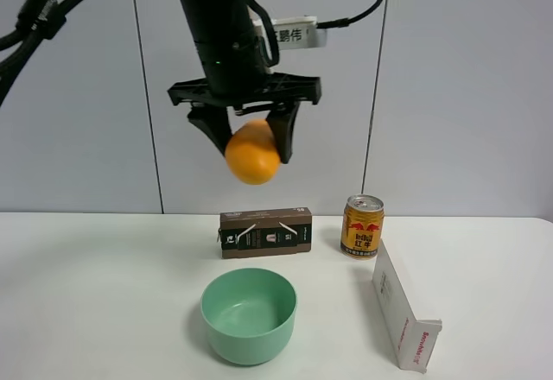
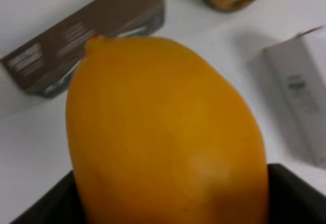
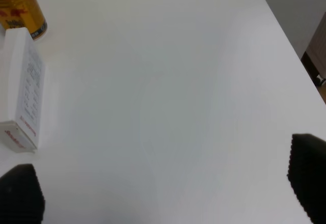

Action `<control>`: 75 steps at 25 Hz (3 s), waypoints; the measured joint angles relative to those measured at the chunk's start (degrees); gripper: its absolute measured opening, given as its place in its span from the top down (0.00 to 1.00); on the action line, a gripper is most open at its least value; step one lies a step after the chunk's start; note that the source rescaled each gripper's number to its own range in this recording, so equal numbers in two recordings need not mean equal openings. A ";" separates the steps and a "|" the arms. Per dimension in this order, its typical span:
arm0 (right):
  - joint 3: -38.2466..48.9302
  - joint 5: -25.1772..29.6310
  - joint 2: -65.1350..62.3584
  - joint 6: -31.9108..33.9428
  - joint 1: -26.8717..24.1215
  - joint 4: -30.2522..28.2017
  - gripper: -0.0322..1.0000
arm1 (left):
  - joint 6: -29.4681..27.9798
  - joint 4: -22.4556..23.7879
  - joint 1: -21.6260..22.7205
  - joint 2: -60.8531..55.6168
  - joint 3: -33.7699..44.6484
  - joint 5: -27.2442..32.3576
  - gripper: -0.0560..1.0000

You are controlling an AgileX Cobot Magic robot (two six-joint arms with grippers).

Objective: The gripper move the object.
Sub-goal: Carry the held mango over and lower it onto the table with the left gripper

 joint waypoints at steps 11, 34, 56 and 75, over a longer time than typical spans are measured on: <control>0.00 0.00 0.00 0.00 0.00 0.00 0.00 | 1.82 0.46 10.93 -5.75 16.04 -3.01 0.93; 0.00 0.00 0.00 0.00 0.00 0.00 0.00 | 5.81 0.74 14.66 -6.16 43.81 -36.75 0.93; 0.00 0.00 0.00 0.00 0.00 0.00 0.00 | 6.02 2.72 15.22 -0.56 43.88 -38.82 0.93; 0.00 0.00 0.00 0.00 0.00 0.00 0.00 | 5.23 3.18 15.22 -0.56 43.88 -43.81 0.01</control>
